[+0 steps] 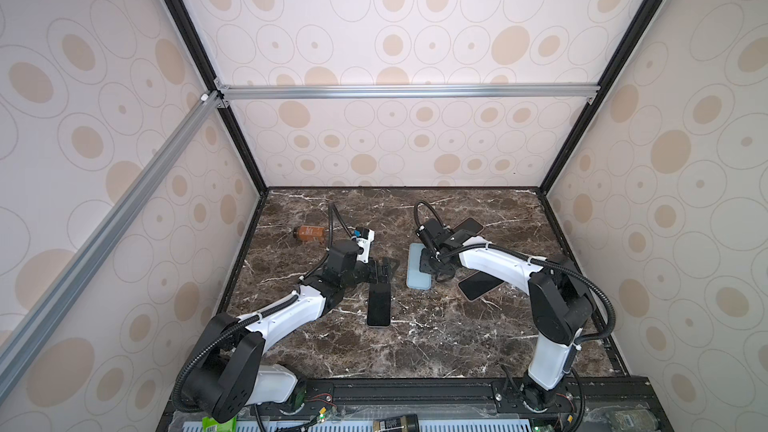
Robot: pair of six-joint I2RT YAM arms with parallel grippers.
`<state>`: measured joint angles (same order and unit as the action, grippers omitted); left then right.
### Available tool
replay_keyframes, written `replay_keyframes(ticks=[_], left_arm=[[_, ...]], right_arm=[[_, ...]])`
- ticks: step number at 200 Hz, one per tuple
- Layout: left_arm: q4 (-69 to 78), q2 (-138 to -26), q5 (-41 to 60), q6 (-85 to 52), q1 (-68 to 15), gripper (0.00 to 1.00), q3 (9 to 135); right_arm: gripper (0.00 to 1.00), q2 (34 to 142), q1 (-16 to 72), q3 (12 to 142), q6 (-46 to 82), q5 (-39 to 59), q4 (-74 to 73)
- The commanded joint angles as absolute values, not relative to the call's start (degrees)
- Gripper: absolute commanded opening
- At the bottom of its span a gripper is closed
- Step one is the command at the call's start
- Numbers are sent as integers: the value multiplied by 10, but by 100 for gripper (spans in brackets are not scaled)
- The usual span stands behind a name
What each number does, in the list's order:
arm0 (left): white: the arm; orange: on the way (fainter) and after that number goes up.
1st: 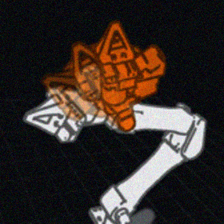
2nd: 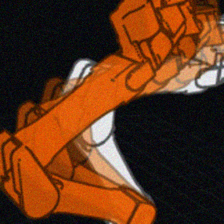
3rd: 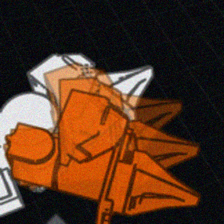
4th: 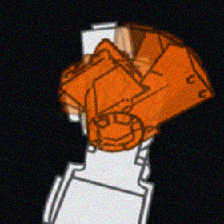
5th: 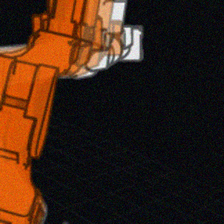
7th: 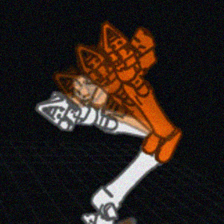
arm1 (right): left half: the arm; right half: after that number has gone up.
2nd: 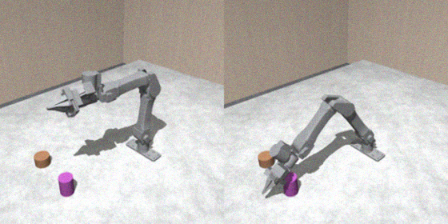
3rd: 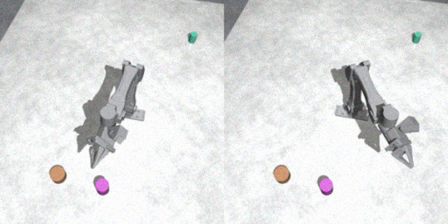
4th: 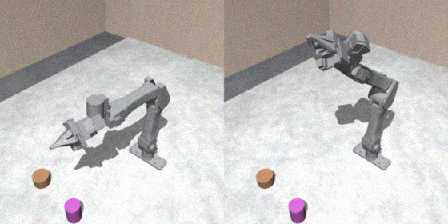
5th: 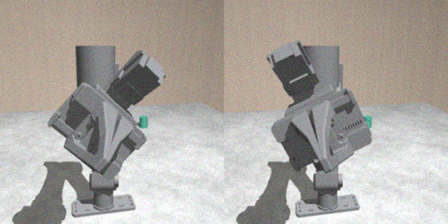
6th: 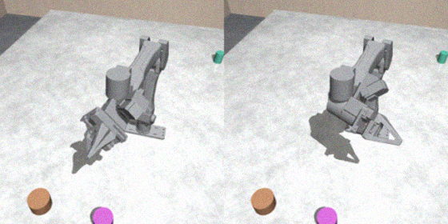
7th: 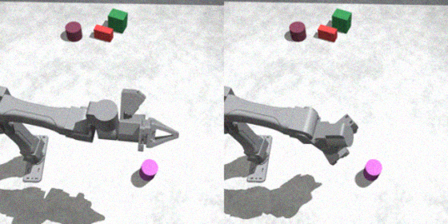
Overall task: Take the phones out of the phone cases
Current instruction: 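Drag the pale blue case farther from the robot with the right gripper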
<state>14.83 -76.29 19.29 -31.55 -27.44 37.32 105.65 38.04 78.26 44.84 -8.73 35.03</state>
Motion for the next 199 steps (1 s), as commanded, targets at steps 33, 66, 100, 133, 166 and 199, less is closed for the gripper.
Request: replay_keyframes(ticks=[33, 66, 100, 133, 166, 199], left_arm=[[199, -719, 249, -357, -187, 99, 326], [206, -704, 266, -364, -146, 99, 301], [205, -700, 284, -362, -121, 99, 287], [201, -704, 280, -361, -119, 99, 284], [157, -698, 224, -342, -119, 99, 296], [129, -699, 215, -331, -119, 99, 306]], right_arm=[[0, 1175, 399, 934, 431, -58, 381], [0, 1253, 405, 1028, 419, -46, 412], [0, 1306, 408, 1094, 417, -41, 436], [0, 1340, 408, 1138, 419, -42, 462], [0, 1366, 408, 1173, 423, -30, 473], [1, 1389, 411, 1203, 425, -17, 481]])
